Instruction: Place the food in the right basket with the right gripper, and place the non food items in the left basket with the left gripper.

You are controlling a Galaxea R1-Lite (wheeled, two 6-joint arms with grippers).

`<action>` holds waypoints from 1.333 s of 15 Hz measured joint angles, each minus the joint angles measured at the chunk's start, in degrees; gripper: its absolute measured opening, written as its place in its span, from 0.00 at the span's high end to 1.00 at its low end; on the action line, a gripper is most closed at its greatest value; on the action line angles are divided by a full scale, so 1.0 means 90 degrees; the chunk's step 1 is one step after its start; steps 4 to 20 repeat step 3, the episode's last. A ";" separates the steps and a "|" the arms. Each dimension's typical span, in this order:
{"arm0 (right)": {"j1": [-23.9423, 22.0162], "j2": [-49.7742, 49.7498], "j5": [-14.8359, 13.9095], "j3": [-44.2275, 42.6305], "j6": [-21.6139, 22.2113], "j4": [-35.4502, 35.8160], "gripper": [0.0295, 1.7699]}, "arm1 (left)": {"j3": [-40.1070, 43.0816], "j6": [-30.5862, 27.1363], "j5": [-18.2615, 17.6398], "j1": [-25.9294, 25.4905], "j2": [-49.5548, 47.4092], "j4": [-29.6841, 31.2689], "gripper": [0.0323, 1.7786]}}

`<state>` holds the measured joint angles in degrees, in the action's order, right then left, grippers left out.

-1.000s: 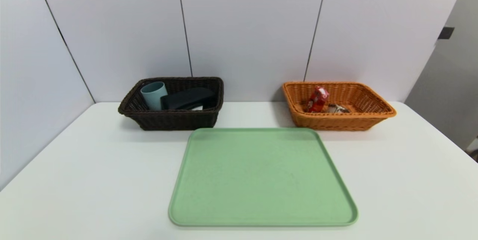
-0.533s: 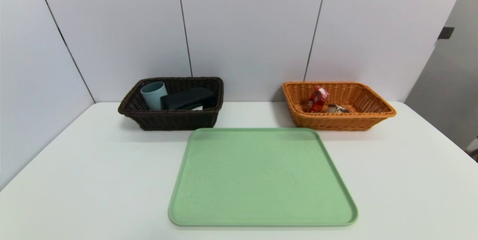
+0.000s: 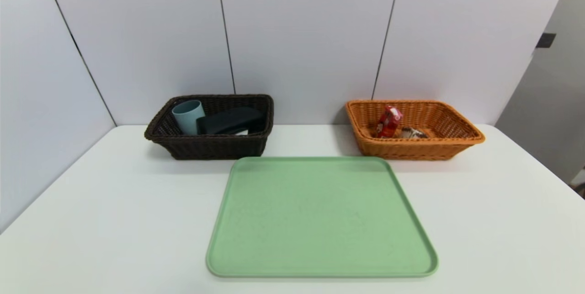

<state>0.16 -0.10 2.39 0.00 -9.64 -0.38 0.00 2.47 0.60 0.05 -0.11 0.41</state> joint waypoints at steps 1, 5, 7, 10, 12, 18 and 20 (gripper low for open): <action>0.0000 0.0000 0.0000 0.0000 0.0022 -0.0012 0.04 | 0.0000 -0.0003 0.0000 0.0003 0.0000 0.0000 0.05; 0.0000 0.0000 -0.0009 0.0000 0.0034 -0.0016 0.04 | 0.0000 -0.0005 0.0000 0.0003 0.0000 0.0000 0.05; 0.0000 0.0000 -0.0009 0.0000 0.0034 -0.0016 0.04 | 0.0000 -0.0005 0.0000 0.0003 0.0000 0.0000 0.05; 0.0000 0.0000 -0.0009 0.0000 0.0034 -0.0016 0.04 | 0.0000 -0.0005 0.0000 0.0003 0.0000 0.0000 0.05; 0.0000 0.0000 -0.0009 0.0000 0.0034 -0.0016 0.04 | 0.0000 -0.0005 0.0000 0.0003 0.0000 0.0000 0.05; 0.0000 0.0000 -0.0009 0.0000 0.0034 -0.0016 0.04 | 0.0000 -0.0005 0.0000 0.0003 0.0000 0.0000 0.05; 0.0000 0.0000 -0.0009 0.0000 0.0034 -0.0016 0.04 | 0.0000 -0.0005 0.0000 0.0003 0.0000 0.0000 0.05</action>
